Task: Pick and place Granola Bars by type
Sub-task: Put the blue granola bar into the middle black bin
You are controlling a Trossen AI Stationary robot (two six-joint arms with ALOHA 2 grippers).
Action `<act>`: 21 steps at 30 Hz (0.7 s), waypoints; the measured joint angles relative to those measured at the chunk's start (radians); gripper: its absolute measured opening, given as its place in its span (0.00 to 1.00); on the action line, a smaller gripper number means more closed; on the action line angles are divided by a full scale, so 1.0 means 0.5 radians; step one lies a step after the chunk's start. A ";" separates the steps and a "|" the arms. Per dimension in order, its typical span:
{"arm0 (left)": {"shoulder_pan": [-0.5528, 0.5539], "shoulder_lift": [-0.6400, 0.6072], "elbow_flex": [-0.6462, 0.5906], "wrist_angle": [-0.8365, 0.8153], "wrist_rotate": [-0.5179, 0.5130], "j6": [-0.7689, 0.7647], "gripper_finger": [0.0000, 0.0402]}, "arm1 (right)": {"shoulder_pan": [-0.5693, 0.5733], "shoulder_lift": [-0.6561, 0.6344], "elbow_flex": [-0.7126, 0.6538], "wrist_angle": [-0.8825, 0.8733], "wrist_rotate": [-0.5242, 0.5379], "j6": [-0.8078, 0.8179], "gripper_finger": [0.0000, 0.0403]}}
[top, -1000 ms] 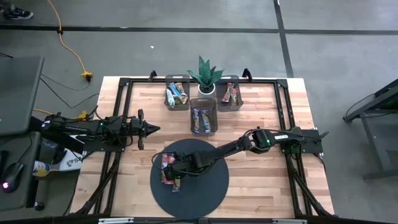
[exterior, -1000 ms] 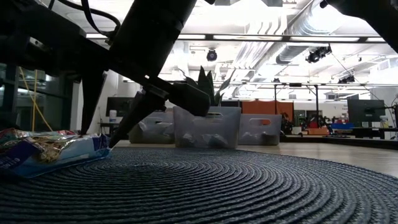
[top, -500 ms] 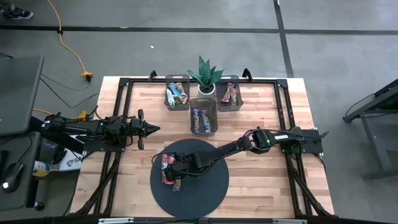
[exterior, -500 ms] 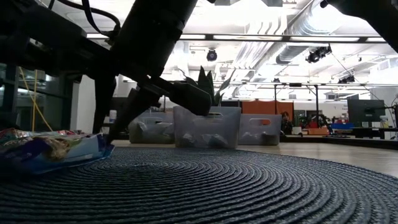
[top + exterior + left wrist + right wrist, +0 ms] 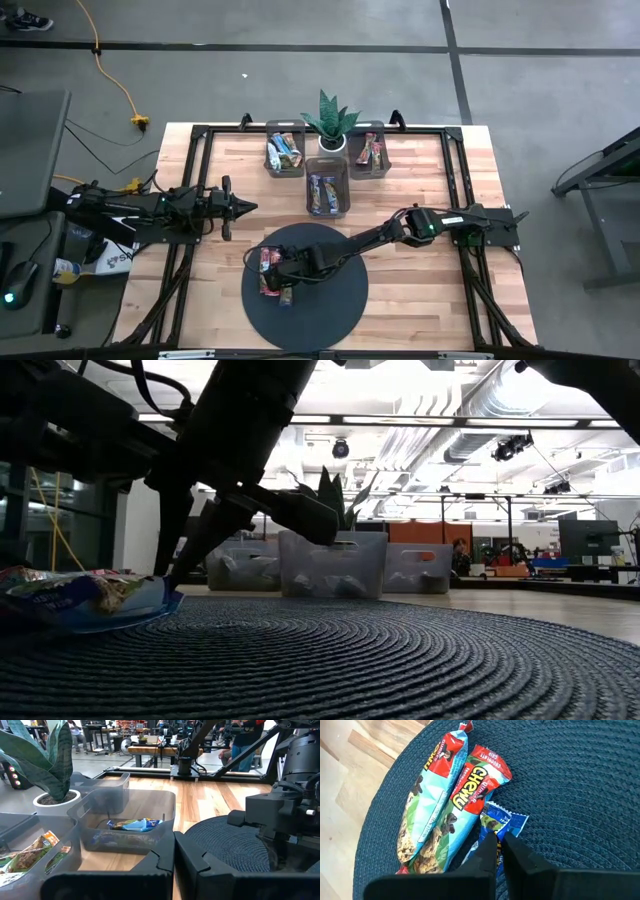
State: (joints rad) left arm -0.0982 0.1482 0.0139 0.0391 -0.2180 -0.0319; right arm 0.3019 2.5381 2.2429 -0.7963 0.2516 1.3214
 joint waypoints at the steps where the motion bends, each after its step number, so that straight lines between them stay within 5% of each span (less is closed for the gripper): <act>1: -0.001 0.000 -0.001 0.000 0.000 0.001 0.00 | 0.000 0.000 0.000 0.000 -0.001 -0.005 0.00; 21: 0.000 0.000 0.000 0.001 0.000 0.001 0.00 | -0.001 -0.278 0.002 -0.072 0.201 -0.196 0.00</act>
State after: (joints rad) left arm -0.0983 0.1482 0.0139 0.0395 -0.2180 -0.0315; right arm 0.3016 2.3990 2.2436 -0.8326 0.3523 1.2235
